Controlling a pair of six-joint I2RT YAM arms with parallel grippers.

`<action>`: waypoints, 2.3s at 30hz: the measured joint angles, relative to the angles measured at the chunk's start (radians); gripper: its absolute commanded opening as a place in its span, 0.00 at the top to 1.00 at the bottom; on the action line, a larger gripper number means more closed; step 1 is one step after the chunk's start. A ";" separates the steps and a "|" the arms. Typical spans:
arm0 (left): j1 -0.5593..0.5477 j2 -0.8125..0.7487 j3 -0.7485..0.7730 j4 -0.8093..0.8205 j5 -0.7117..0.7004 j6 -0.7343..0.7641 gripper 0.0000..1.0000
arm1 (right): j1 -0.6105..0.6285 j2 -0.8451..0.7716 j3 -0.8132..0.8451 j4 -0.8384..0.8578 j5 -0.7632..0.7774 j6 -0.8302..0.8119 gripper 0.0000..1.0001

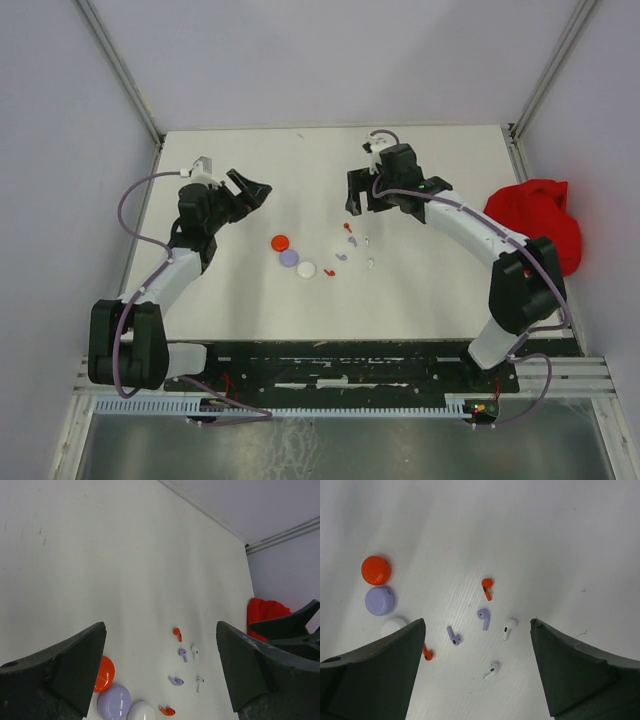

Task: Insert the wireless bluetooth earbuds into the charging case
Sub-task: Pick up the charging case at the center of the board.

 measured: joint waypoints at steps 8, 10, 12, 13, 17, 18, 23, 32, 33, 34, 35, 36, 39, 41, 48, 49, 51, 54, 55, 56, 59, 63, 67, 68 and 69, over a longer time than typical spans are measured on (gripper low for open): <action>-0.055 0.027 0.027 -0.076 -0.008 0.024 0.05 | 0.126 0.163 0.094 -0.107 0.145 -0.068 0.12; -0.062 0.032 0.032 -0.095 -0.015 0.028 0.06 | 0.150 0.176 0.100 -0.128 0.163 -0.077 0.12; -0.066 0.033 0.032 -0.117 -0.031 0.029 0.06 | 0.179 0.190 0.119 -0.142 0.179 -0.085 0.12; -0.066 0.033 0.032 -0.128 -0.037 0.029 0.06 | 0.196 0.196 0.129 -0.143 0.183 -0.088 0.12; -0.066 0.033 0.031 -0.156 -0.083 0.029 0.06 | 0.262 0.228 0.181 -0.143 0.195 -0.106 0.11; -0.066 0.032 0.031 -0.164 -0.097 0.029 0.06 | 0.276 0.237 0.192 -0.143 0.196 -0.111 0.11; -0.066 0.030 0.030 -0.201 -0.158 0.029 0.06 | 0.341 0.312 0.266 -0.142 0.201 -0.134 0.11; -0.057 -0.069 -0.011 -0.255 -0.198 0.027 0.05 | 0.413 0.374 0.305 -0.151 0.215 -0.156 0.11; -0.056 -0.088 -0.016 -0.260 -0.198 0.027 0.05 | 0.418 0.374 0.305 -0.148 0.215 -0.156 0.11; -0.056 -0.107 -0.022 -0.263 -0.198 0.027 0.05 | 0.424 0.374 0.305 -0.145 0.214 -0.156 0.11; -0.056 -0.122 -0.026 -0.265 -0.200 0.027 0.05 | 0.429 0.374 0.305 -0.143 0.214 -0.156 0.11; -0.056 -0.139 -0.032 -0.267 -0.202 0.027 0.05 | 0.433 0.374 0.305 -0.143 0.214 -0.156 0.11; -0.056 -0.160 -0.037 -0.284 -0.210 0.028 0.05 | 0.444 0.374 0.305 -0.141 0.214 -0.156 0.11; -0.056 -0.160 -0.037 -0.292 -0.213 0.028 0.05 | 0.450 0.375 0.306 -0.142 0.214 -0.158 0.11; -0.053 -0.160 -0.041 -0.307 -0.216 0.028 0.05 | 0.459 0.378 0.306 -0.146 0.219 -0.158 0.11; -0.053 -0.160 -0.042 -0.306 -0.216 0.028 0.05 | 0.459 0.378 0.306 -0.150 0.222 -0.158 0.11; -0.053 -0.160 -0.044 -0.307 -0.216 0.028 0.05 | 0.462 0.378 0.303 -0.150 0.225 -0.159 0.11; -0.053 -0.160 -0.051 -0.308 -0.216 0.028 0.05 | 0.472 0.378 0.285 -0.147 0.227 -0.159 0.11; -0.053 -0.160 -0.053 -0.309 -0.216 0.028 0.05 | 0.476 0.378 0.270 -0.145 0.229 -0.159 0.11; -0.053 -0.161 -0.055 -0.309 -0.216 0.028 0.05 | 0.480 0.378 0.255 -0.145 0.230 -0.159 0.11; -0.053 -0.168 -0.068 -0.309 -0.216 0.028 0.05 | 0.489 0.378 0.214 -0.148 0.230 -0.159 0.11; -0.053 -0.176 -0.074 -0.312 -0.216 0.028 0.05 | 0.498 0.377 0.172 -0.148 0.230 -0.159 0.11; -0.053 -0.177 -0.074 -0.312 -0.216 0.028 0.05 | 0.505 0.377 0.155 -0.148 0.239 -0.164 0.11; -0.053 -0.177 -0.074 -0.312 -0.216 0.028 0.05 | 0.507 0.377 0.155 -0.147 0.243 -0.166 0.11; -0.053 -0.177 -0.074 -0.312 -0.216 0.028 0.05 | 0.509 0.377 0.155 -0.145 0.247 -0.168 0.11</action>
